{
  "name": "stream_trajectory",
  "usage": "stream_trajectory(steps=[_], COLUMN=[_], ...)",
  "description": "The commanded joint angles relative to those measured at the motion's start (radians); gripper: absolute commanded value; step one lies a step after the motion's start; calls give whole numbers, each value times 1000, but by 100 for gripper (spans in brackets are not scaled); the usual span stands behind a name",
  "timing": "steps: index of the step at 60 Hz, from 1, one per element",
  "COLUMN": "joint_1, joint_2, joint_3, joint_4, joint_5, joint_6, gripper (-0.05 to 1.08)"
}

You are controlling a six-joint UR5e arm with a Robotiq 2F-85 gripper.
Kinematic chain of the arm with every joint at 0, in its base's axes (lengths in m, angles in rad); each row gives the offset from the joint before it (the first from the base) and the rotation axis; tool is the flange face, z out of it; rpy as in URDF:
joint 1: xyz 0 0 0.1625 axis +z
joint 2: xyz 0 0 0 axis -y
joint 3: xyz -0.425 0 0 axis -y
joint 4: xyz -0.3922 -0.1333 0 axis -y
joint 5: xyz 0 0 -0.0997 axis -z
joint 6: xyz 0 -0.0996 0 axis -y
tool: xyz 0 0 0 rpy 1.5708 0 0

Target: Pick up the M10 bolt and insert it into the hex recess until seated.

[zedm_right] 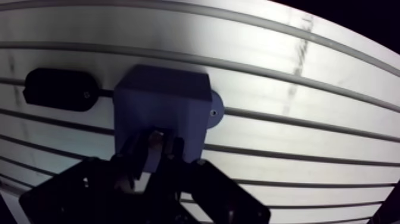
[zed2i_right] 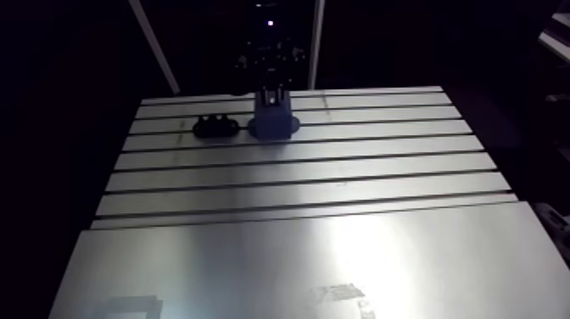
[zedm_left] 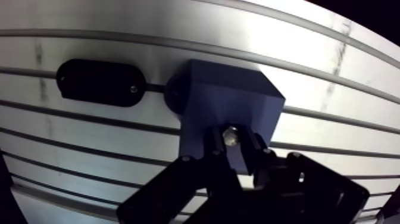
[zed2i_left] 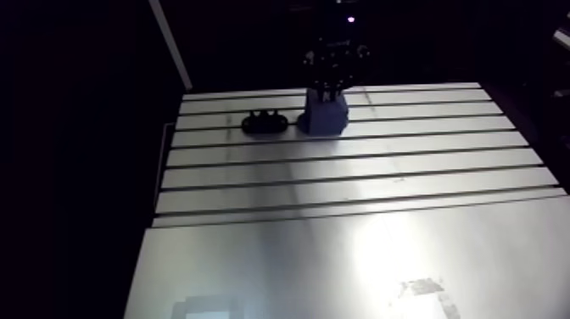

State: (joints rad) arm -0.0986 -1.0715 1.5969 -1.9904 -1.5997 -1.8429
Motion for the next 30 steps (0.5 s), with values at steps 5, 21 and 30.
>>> stream_trajectory(steps=[5, 21, 30], joint_1=[-1, -1, -1], joint_2=[0, -1, -1], joint_3=[1, -1, -1], joint_4=[0, 0, 0], joint_5=[0, 0, 0], joint_6=[0, 0, 0], gripper=[71, 72, 72])
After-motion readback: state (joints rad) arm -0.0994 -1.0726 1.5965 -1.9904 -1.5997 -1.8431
